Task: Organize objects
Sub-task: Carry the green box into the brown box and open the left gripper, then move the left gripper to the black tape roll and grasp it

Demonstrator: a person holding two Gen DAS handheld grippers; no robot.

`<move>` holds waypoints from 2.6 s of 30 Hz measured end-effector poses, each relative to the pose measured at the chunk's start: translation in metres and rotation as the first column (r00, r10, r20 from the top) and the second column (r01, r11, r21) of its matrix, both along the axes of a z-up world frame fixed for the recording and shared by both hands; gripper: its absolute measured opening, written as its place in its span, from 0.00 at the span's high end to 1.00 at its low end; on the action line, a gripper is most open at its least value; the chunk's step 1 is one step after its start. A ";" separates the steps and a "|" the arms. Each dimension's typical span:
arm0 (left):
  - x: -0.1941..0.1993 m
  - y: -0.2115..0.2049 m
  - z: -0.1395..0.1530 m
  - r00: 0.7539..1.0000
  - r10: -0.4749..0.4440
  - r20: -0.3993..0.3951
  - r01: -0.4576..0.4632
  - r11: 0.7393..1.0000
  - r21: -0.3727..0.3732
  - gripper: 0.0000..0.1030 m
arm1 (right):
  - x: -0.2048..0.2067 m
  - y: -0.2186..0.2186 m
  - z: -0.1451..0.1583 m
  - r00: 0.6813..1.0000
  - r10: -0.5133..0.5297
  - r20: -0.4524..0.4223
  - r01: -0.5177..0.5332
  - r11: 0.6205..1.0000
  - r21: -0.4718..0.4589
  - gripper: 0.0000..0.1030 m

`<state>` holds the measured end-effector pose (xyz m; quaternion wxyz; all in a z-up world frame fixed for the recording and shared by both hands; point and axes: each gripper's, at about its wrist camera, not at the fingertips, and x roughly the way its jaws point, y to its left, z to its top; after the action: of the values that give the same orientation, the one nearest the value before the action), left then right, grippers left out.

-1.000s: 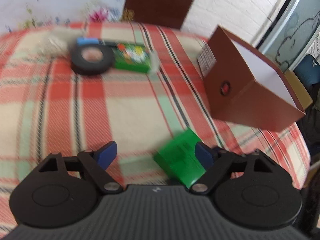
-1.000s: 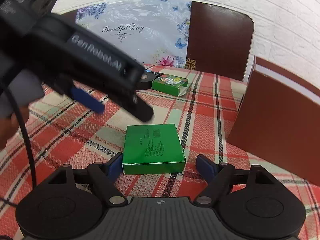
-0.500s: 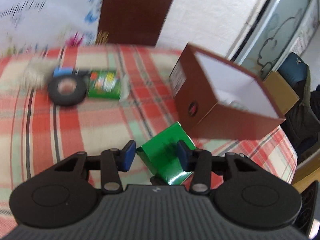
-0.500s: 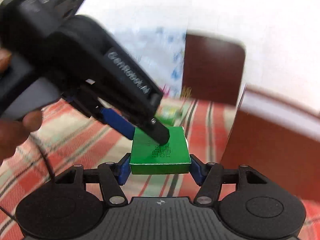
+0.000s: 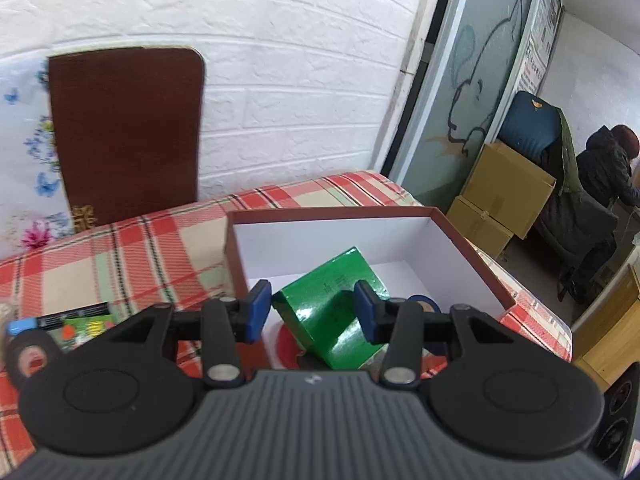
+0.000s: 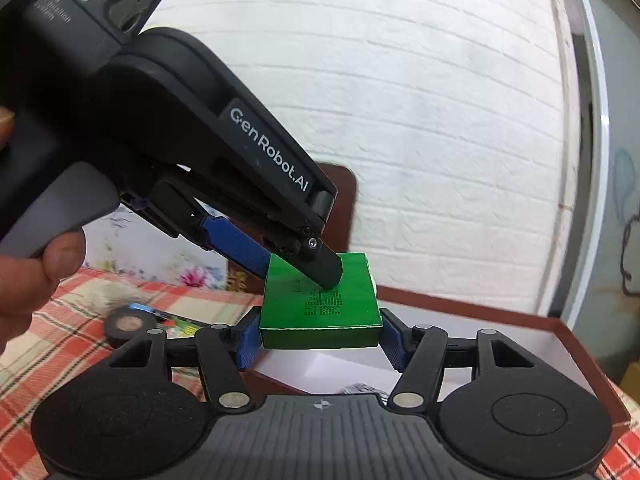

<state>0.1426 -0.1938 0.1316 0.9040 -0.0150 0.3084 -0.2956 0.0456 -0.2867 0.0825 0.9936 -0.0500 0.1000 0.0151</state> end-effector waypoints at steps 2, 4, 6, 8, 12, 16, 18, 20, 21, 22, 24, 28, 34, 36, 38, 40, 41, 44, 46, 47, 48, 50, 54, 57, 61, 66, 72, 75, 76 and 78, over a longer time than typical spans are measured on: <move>0.009 -0.011 -0.007 1.000 0.003 -0.006 -0.003 1.000 0.015 0.53 | 0.005 -0.006 -0.004 0.999 -0.019 -0.027 0.020 1.000 0.022 0.43; 0.015 -0.020 -0.013 1.000 0.030 0.005 -0.031 0.998 0.055 0.52 | 0.019 -0.011 -0.009 0.998 -0.022 -0.060 0.024 0.999 0.041 0.41; 0.020 -0.025 -0.021 0.997 0.070 0.007 -0.071 0.991 0.117 0.53 | 0.037 -0.008 -0.016 0.996 -0.010 -0.093 0.014 0.999 0.036 0.37; 0.018 -0.024 -0.020 0.997 0.078 0.018 -0.079 0.990 0.119 0.52 | 0.044 -0.007 -0.020 0.996 -0.023 -0.092 0.027 0.999 0.043 0.34; 0.005 -0.015 -0.013 0.995 0.089 0.044 -0.094 0.989 0.117 0.50 | 0.038 -0.006 -0.020 0.997 -0.025 -0.074 0.030 0.998 0.063 0.34; -0.009 -0.004 -0.006 0.991 0.118 0.059 -0.123 0.987 0.100 0.48 | 0.020 -0.007 -0.019 0.997 -0.039 -0.060 0.044 0.996 0.081 0.33; -0.018 0.002 -0.005 0.987 0.140 0.077 -0.148 0.982 0.115 0.47 | 0.009 -0.012 -0.018 0.997 -0.051 -0.053 0.056 0.994 0.091 0.33; -0.028 0.014 -0.005 0.982 0.166 0.094 -0.176 0.978 0.115 0.43 | -0.010 -0.014 -0.016 0.997 -0.062 -0.038 0.066 0.992 0.108 0.33; -0.032 0.020 -0.006 0.978 0.183 0.102 -0.195 0.974 0.118 0.41 | -0.010 -0.011 -0.017 0.998 -0.062 -0.025 0.064 0.991 0.119 0.33; -0.035 0.026 -0.008 0.974 0.200 0.105 -0.213 0.969 0.123 0.41 | -0.015 -0.012 -0.017 0.998 -0.059 -0.011 0.060 0.990 0.127 0.33; -0.039 0.039 -0.013 0.968 0.233 0.097 -0.244 0.960 0.135 0.41 | -0.028 -0.011 -0.014 0.999 -0.051 0.015 0.048 0.990 0.132 0.33; -0.044 0.069 -0.026 0.949 0.309 0.071 -0.316 0.935 0.159 0.41 | -0.042 0.011 -0.009 1.000 0.004 0.031 -0.008 0.992 0.129 0.33; -0.049 0.118 -0.049 0.906 0.422 0.038 -0.421 0.885 0.197 0.41 | -0.042 0.059 -0.018 0.990 0.134 -0.041 -0.132 0.990 0.056 0.33; -0.049 0.133 -0.057 0.887 0.459 0.039 -0.456 0.862 0.222 0.41 | -0.038 0.072 -0.025 0.984 0.161 -0.081 -0.157 0.986 0.047 0.34; -0.048 0.149 -0.064 0.868 0.495 0.035 -0.488 0.839 0.242 0.41 | -0.030 0.081 -0.033 0.976 0.177 -0.128 -0.172 0.984 0.054 0.35; -0.047 0.164 -0.073 0.850 0.526 0.033 -0.516 0.818 0.255 0.40 | -0.025 0.086 -0.037 0.969 0.184 -0.166 -0.175 0.982 0.064 0.35; -0.046 0.173 -0.078 0.840 0.541 0.035 -0.530 0.806 0.263 0.39 | -0.022 0.089 -0.039 0.966 0.183 -0.180 -0.175 0.983 0.061 0.35; -0.043 0.199 -0.096 0.808 0.586 0.061 -0.576 0.765 0.289 0.35 | -0.010 0.098 -0.046 0.960 0.175 -0.217 -0.172 0.984 0.035 0.35; -0.039 0.220 -0.119 0.781 0.621 0.069 -0.607 0.728 0.320 0.31 | -0.002 0.103 -0.052 0.955 0.176 -0.240 -0.177 0.984 0.018 0.35; -0.042 0.232 -0.131 0.773 0.629 0.085 -0.623 0.726 0.293 0.12 | 0.001 0.106 -0.054 0.952 0.178 -0.250 -0.182 0.983 0.008 0.35; -0.050 0.246 -0.137 0.763 0.638 0.103 -0.643 0.733 0.222 0.07 | 0.006 0.109 -0.056 0.950 0.177 -0.256 -0.184 0.983 -0.004 0.36; -0.054 0.266 -0.135 0.746 0.664 0.053 -0.665 0.738 0.115 0.07 | 0.016 0.114 -0.058 0.946 0.177 -0.270 -0.190 0.982 -0.021 0.36; -0.053 0.261 -0.136 0.748 0.660 0.074 -0.663 0.737 0.131 0.07 | 0.041 0.132 -0.053 0.943 0.209 -0.258 -0.227 0.973 -0.041 0.36; -0.053 0.263 -0.136 0.748 0.660 0.070 -0.664 0.740 0.111 0.07 | 0.062 0.153 -0.049 0.940 0.248 -0.234 -0.271 0.960 -0.074 0.36; -0.054 0.266 -0.139 0.749 0.659 0.064 -0.662 0.744 0.084 0.05 | 0.092 0.182 -0.047 0.921 0.311 -0.235 -0.339 0.936 -0.091 0.37; -0.053 0.269 -0.140 0.751 0.658 0.051 -0.660 0.749 0.052 0.03 | 0.143 0.207 -0.058 0.891 0.315 -0.328 -0.374 0.918 -0.135 0.28; -0.051 0.271 -0.140 0.752 0.658 0.046 -0.660 0.751 0.039 0.03 | 0.151 0.213 -0.063 0.868 0.323 -0.376 -0.392 0.912 -0.121 0.24; -0.051 0.271 -0.140 0.751 0.658 0.047 -0.660 0.750 0.042 0.03 | 0.122 0.206 -0.066 0.868 0.341 -0.361 -0.409 0.903 -0.130 0.25; -0.051 0.271 -0.140 0.752 0.658 0.047 -0.659 0.751 0.045 0.03 | 0.109 0.204 -0.067 0.868 0.348 -0.354 -0.418 0.898 -0.141 0.25; -0.050 0.270 -0.140 0.753 0.656 0.050 -0.658 0.751 0.054 0.03 | 0.080 0.196 -0.069 0.867 0.350 -0.354 -0.420 0.896 -0.143 0.25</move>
<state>0.0928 0.0765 -0.0088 0.9544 -0.0873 0.2808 0.0511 0.1255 -0.0910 0.0136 0.9294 -0.1733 0.2485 0.2107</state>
